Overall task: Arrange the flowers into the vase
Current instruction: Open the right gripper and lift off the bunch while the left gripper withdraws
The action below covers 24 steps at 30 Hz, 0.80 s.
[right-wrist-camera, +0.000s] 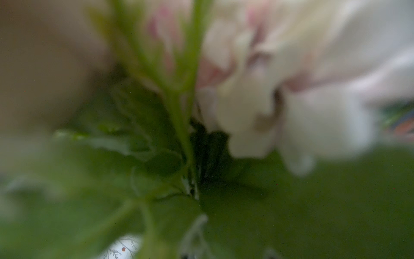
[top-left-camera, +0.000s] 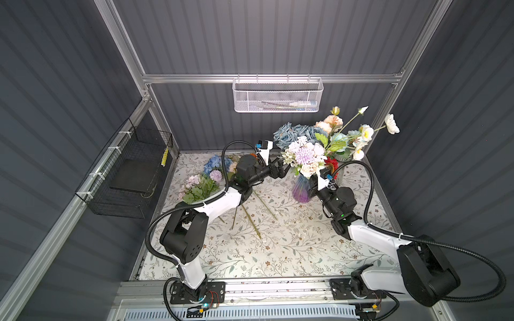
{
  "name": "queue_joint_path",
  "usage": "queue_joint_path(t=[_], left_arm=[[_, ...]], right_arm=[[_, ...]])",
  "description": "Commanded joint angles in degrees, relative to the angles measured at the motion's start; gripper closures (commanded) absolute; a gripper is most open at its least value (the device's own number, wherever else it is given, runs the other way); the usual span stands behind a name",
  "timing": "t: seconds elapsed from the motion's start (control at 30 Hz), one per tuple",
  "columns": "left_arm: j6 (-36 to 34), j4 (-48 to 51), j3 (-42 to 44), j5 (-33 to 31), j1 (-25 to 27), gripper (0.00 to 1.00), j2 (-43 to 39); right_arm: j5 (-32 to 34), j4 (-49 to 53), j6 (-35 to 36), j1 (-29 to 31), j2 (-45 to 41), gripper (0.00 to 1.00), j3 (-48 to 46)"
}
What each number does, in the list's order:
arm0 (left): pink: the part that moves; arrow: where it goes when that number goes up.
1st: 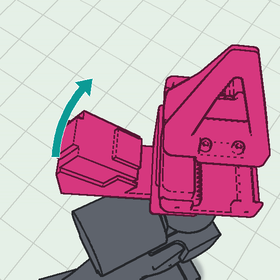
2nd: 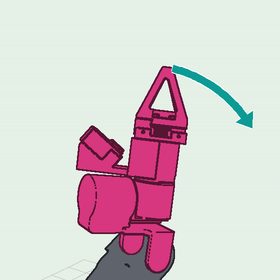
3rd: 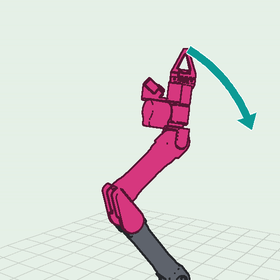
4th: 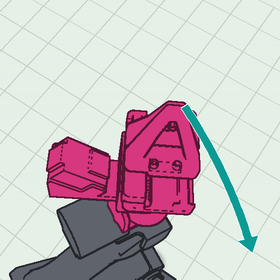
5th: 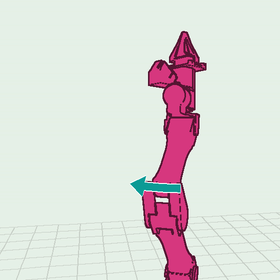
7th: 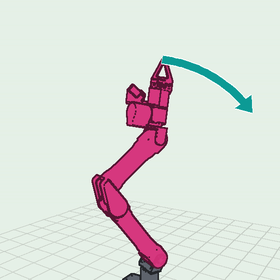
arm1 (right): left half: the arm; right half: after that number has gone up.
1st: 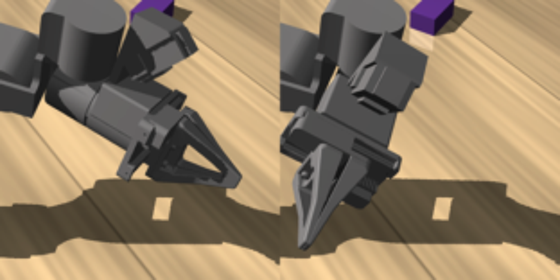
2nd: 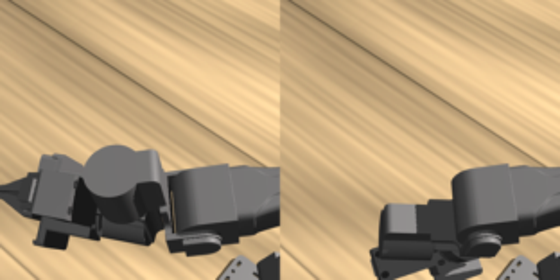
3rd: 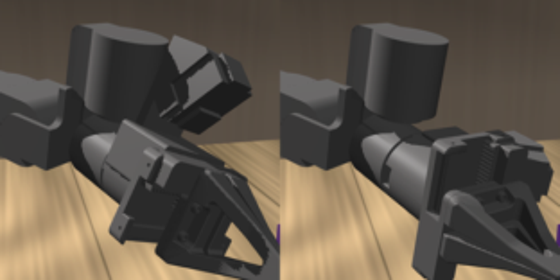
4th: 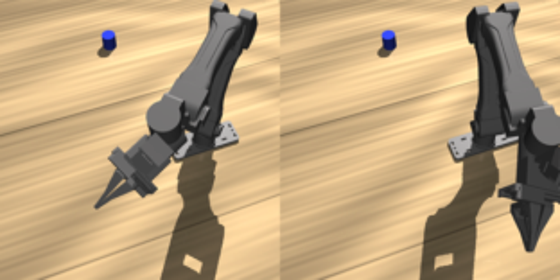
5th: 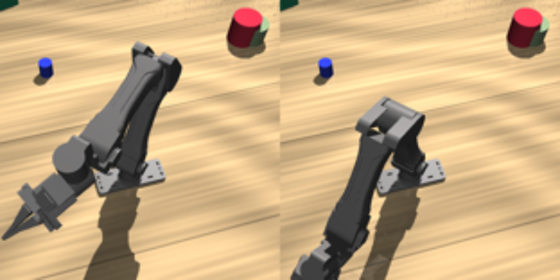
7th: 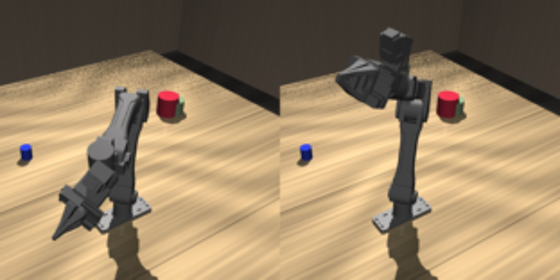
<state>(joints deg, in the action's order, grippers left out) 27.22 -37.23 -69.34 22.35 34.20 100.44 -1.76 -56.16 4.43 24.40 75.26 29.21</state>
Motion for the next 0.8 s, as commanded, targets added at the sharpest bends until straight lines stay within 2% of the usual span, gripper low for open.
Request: queue_joint_path(t=[0.0,0.33,0.37,0.57,0.67,0.77], left_arm=[[-0.59,-0.64,1.15,-0.63,0.48,0.06,-2.53],[-0.34,-1.15,5.84,-3.02,0.43,0.06,-7.53],[-0.33,-1.02,6.29,-5.18,0.43,0.06,-8.20],[-0.63,0.75,8.16,-8.45,0.43,0.06,-11.38],[-0.32,0.45,7.94,-8.00,0.51,0.06,-11.78],[0.62,-0.37,7.38,-6.77,0.53,0.06,-11.24]], right_arm=[[0.59,1.05,-3.27,0.19,1.80,1.00,-2.01],[1.86,4.19,-1.50,0.16,1.30,0.98,-2.40],[1.72,4.52,-1.28,0.14,0.81,0.92,-2.39],[-0.09,9.44,-0.66,0.45,-5.79,0.59,-1.94],[-1.02,10.27,-0.09,0.80,-9.55,0.48,-2.35],[-2.43,10.27,0.45,1.11,-10.73,0.46,-2.19]])
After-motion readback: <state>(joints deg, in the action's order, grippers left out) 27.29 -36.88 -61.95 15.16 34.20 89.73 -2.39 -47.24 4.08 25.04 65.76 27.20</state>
